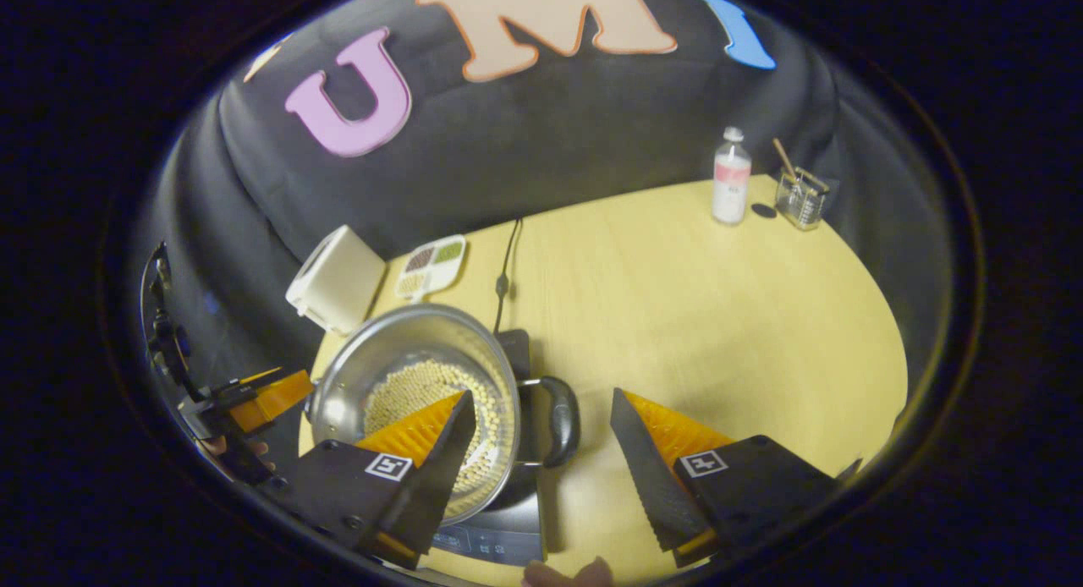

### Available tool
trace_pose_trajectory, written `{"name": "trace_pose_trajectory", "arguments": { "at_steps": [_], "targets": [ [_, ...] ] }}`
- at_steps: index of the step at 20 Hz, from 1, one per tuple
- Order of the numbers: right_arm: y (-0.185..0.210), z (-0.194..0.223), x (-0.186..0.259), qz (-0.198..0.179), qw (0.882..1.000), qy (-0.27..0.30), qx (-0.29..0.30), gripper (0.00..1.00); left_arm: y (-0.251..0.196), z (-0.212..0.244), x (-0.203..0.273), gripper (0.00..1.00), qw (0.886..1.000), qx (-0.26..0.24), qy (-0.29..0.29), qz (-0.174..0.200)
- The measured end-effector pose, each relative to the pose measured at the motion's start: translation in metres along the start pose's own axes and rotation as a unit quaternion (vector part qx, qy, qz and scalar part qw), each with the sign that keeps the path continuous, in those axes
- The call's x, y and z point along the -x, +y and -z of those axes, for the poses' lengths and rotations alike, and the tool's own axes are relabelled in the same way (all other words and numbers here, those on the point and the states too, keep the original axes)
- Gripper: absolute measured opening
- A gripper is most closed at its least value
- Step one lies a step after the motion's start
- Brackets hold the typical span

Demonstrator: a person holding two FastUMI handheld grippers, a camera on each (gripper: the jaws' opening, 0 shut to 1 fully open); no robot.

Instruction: First push the handle of the pot to place it horizontally, then grasp the pot with both hands and set it on the induction cooktop.

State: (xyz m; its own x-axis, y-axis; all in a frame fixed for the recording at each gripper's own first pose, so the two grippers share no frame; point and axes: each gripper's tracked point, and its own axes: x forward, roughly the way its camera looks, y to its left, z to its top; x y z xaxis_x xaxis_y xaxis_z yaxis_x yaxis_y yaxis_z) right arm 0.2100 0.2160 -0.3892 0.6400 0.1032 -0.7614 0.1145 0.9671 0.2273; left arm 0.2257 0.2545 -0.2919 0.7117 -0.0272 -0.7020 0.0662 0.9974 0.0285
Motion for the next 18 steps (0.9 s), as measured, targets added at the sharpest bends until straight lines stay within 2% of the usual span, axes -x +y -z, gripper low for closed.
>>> {"name": "trace_pose_trajectory", "arguments": {
  "at_steps": [3,4,5,6,8,9,10,12,13,15,16,17,18],
  "targets": [
    [-0.026,-0.049,0.066,-0.022,0.994,-0.103,-0.015,0.93,-0.040,-0.034,0.058,0.97,0.997,0.007,-0.079,-0.009],
    [-0.038,-0.063,0.091,-0.033,0.990,-0.134,-0.009,0.97,-0.059,-0.047,0.084,0.97,0.994,0.007,-0.113,-0.009],
    [-0.048,-0.072,0.114,-0.042,0.986,-0.162,0.002,0.92,-0.077,-0.055,0.106,0.96,0.990,0.007,-0.140,-0.008],
    [-0.059,-0.079,0.138,-0.049,0.981,-0.188,0.014,0.92,-0.099,-0.062,0.129,0.99,0.986,0.008,-0.165,-0.008],
    [-0.082,-0.090,0.183,-0.053,0.967,-0.247,0.033,0.92,-0.144,-0.072,0.173,0.96,0.978,0.015,-0.206,-0.004],
    [-0.094,-0.094,0.208,-0.055,0.958,-0.277,0.041,0.97,-0.166,-0.077,0.189,0.96,0.974,0.021,-0.223,0.006],
    [-0.106,-0.096,0.228,-0.051,0.951,-0.301,0.053,0.97,-0.194,-0.079,0.209,0.96,0.971,0.027,-0.236,0.018],
    [-0.128,-0.090,0.260,-0.036,0.941,-0.328,0.083,0.97,-0.231,-0.083,0.240,0.96,0.965,0.034,-0.258,0.033],
    [-0.136,-0.084,0.275,-0.030,0.941,-0.327,0.088,0.92,-0.246,-0.085,0.254,0.99,0.962,0.031,-0.268,0.039],
    [-0.146,-0.079,0.304,-0.024,0.938,-0.338,0.076,0.92,-0.277,-0.091,0.280,0.96,0.954,0.000,-0.296,0.056],
    [-0.155,-0.082,0.319,-0.017,0.935,-0.348,0.070,0.97,-0.288,-0.096,0.291,0.96,0.948,-0.021,-0.311,0.063],
    [-0.162,-0.081,0.329,-0.008,0.933,-0.353,0.064,0.97,-0.299,-0.098,0.302,0.96,0.943,-0.038,-0.323,0.070],
    [-0.166,-0.077,0.340,-0.001,0.932,-0.359,0.058,0.92,-0.309,-0.098,0.311,0.96,0.938,-0.047,-0.332,0.083]
  ]
}}
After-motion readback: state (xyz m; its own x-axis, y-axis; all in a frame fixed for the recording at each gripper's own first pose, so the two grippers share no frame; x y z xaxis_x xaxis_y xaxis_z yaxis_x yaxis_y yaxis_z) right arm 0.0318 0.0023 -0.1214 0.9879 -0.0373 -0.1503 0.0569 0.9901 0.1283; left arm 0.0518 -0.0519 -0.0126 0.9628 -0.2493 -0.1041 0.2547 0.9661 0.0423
